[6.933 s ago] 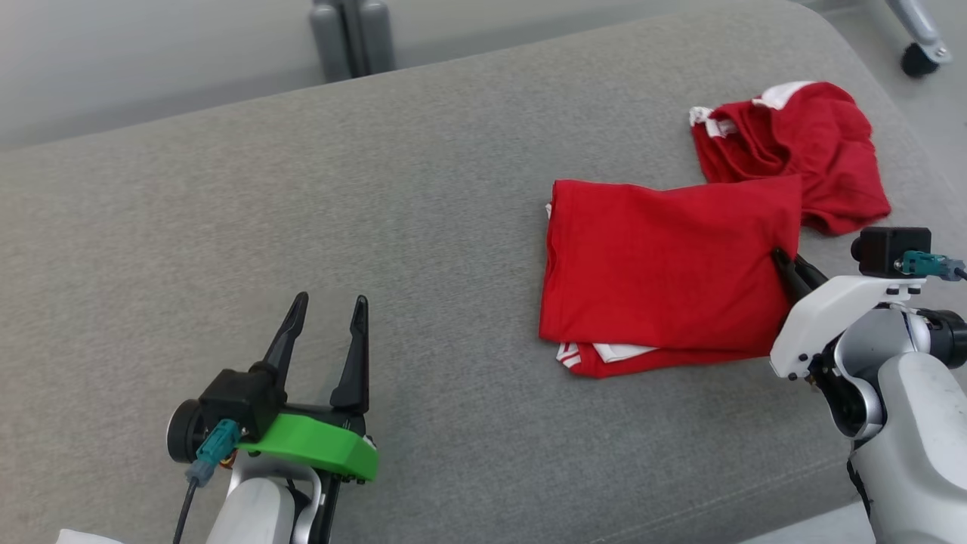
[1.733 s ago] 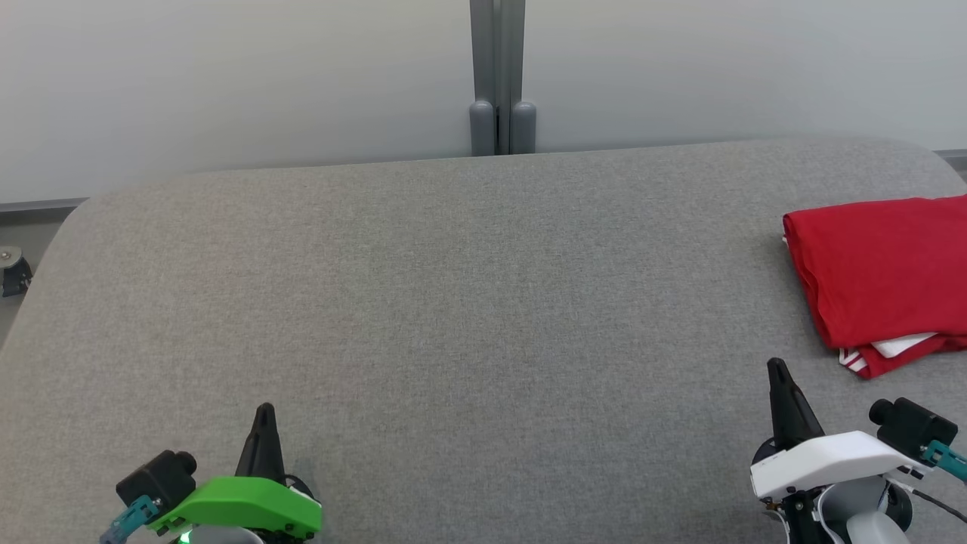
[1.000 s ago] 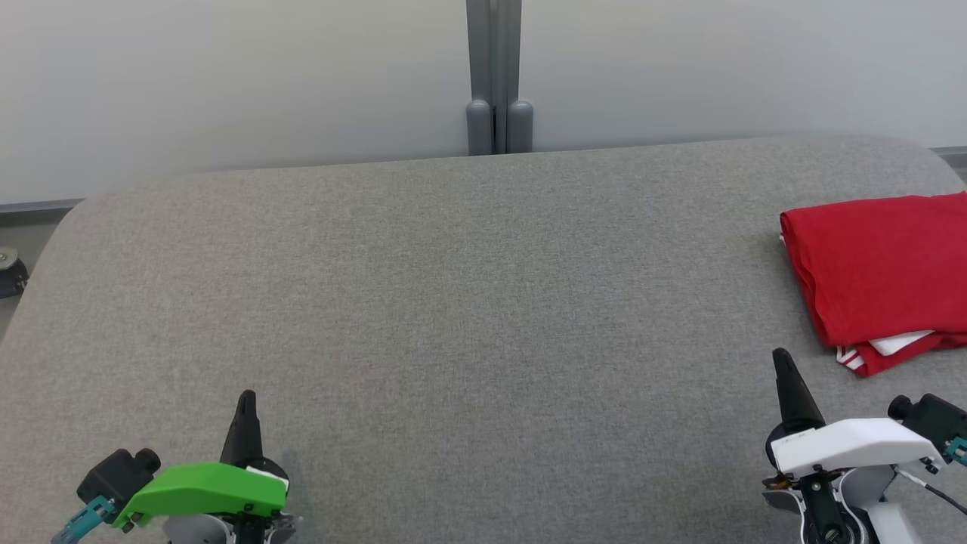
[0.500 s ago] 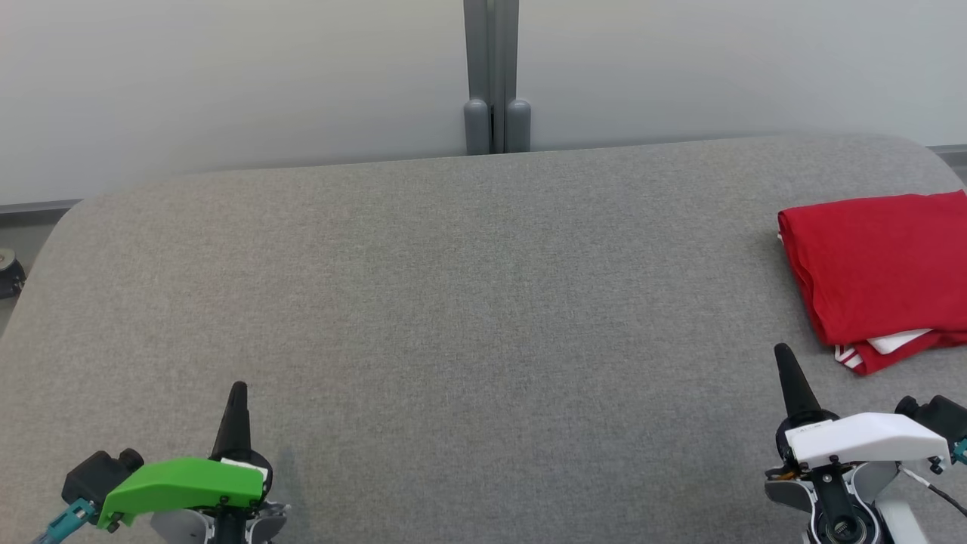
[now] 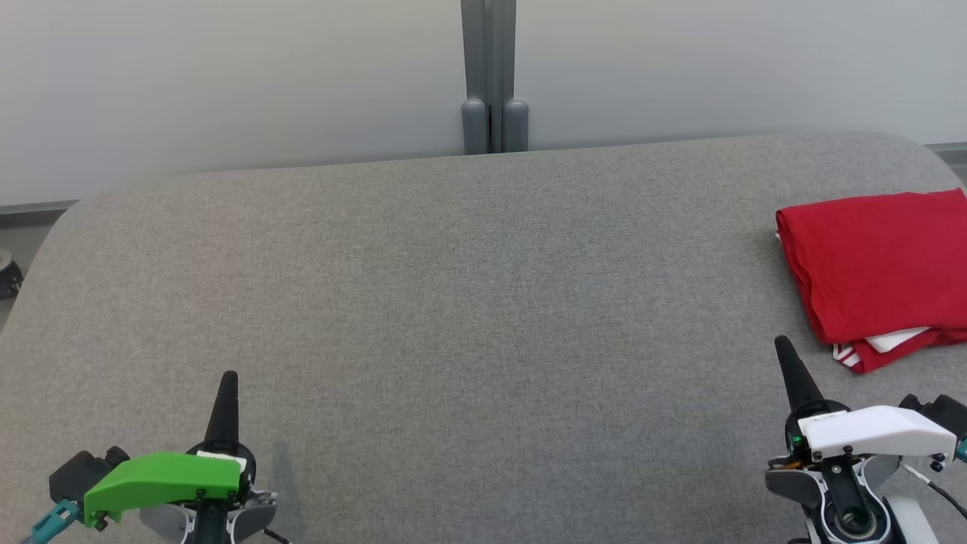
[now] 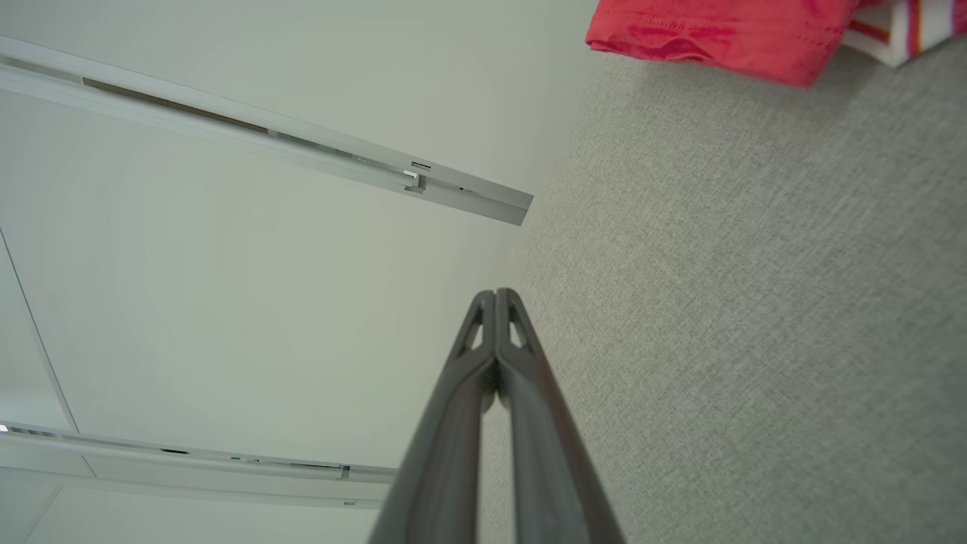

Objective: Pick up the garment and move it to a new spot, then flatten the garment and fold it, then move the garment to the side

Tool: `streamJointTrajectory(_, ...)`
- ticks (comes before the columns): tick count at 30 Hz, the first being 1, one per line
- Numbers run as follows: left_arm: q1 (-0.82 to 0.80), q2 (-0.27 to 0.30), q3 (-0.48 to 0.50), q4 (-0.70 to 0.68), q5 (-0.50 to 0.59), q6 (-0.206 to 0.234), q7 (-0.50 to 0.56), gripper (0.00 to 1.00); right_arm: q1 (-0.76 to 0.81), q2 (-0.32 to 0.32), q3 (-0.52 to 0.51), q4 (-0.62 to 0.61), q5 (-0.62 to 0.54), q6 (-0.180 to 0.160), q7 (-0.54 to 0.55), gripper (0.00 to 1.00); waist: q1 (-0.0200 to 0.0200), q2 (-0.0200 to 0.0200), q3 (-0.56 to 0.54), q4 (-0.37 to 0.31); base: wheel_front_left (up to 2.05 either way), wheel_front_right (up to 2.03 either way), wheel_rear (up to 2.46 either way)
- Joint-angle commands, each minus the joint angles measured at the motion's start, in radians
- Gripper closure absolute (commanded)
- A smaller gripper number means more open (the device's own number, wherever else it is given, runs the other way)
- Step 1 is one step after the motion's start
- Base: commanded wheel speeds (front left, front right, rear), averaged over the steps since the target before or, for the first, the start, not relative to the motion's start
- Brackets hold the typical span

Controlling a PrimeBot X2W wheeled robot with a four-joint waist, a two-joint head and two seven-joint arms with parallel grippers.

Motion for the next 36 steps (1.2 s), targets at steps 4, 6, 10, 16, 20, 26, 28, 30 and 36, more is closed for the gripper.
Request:
streamJointTrajectory(4,-0.026,0.004,0.016,-0.013,-0.050,-0.013,0.014,1.00,-0.020,-0.006,-0.006,-0.012,0.052,0.001,0.014,1.00,0.0000,0.0000,0.000,-0.001,0.00,0.00,0.00)
streamJointTrajectory(6,-0.027,0.004,0.019,-0.014,-0.066,-0.014,0.018,1.00,-0.021,-0.006,-0.008,-0.012,0.070,0.001,0.018,1.00,0.0000,0.0000,0.001,-0.002,0.00,0.00,0.00)
streamJointTrajectory(10,-0.029,0.004,0.026,-0.017,-0.096,-0.019,0.026,1.00,-0.023,-0.006,-0.010,-0.013,0.103,0.000,0.027,1.00,0.0000,0.0000,0.001,-0.003,0.00,0.00,0.00)
streamJointTrajectory(16,-0.029,0.004,0.037,-0.022,-0.141,-0.024,0.041,1.00,-0.027,-0.006,-0.014,-0.014,0.152,0.000,0.039,1.00,0.0000,0.0000,0.001,-0.004,0.00,0.00,0.00)
streamJointTrajectory(20,-0.031,0.004,0.044,-0.026,-0.168,-0.029,0.049,1.00,-0.027,-0.007,-0.016,-0.014,0.183,0.000,0.047,1.00,0.0000,0.0000,0.002,-0.005,0.00,0.00,0.00)
streamJointTrajectory(26,-0.034,0.004,0.053,-0.030,-0.211,-0.034,0.061,1.00,-0.028,-0.007,-0.019,-0.015,0.227,0.000,0.058,1.00,0.0000,0.0000,0.002,-0.007,0.00,0.00,0.00)
streamJointTrajectory(28,-0.035,0.005,0.056,-0.031,-0.222,-0.036,0.064,1.00,-0.029,-0.007,-0.020,-0.015,0.242,0.000,0.063,1.00,0.0000,0.0000,0.002,-0.007,0.00,0.00,0.00)
streamJointTrajectory(30,-0.036,0.005,0.059,-0.032,-0.235,-0.039,0.068,1.00,-0.030,-0.007,-0.021,-0.015,0.257,0.000,0.066,1.00,0.0000,0.0000,0.002,-0.008,0.00,0.00,0.00)
streamJointTrajectory(36,-0.037,0.005,0.069,-0.035,-0.274,-0.043,0.080,1.00,-0.033,-0.007,-0.025,-0.016,0.298,0.000,0.076,1.00,0.0000,0.0000,0.003,-0.009,0.00,0.00,0.00)
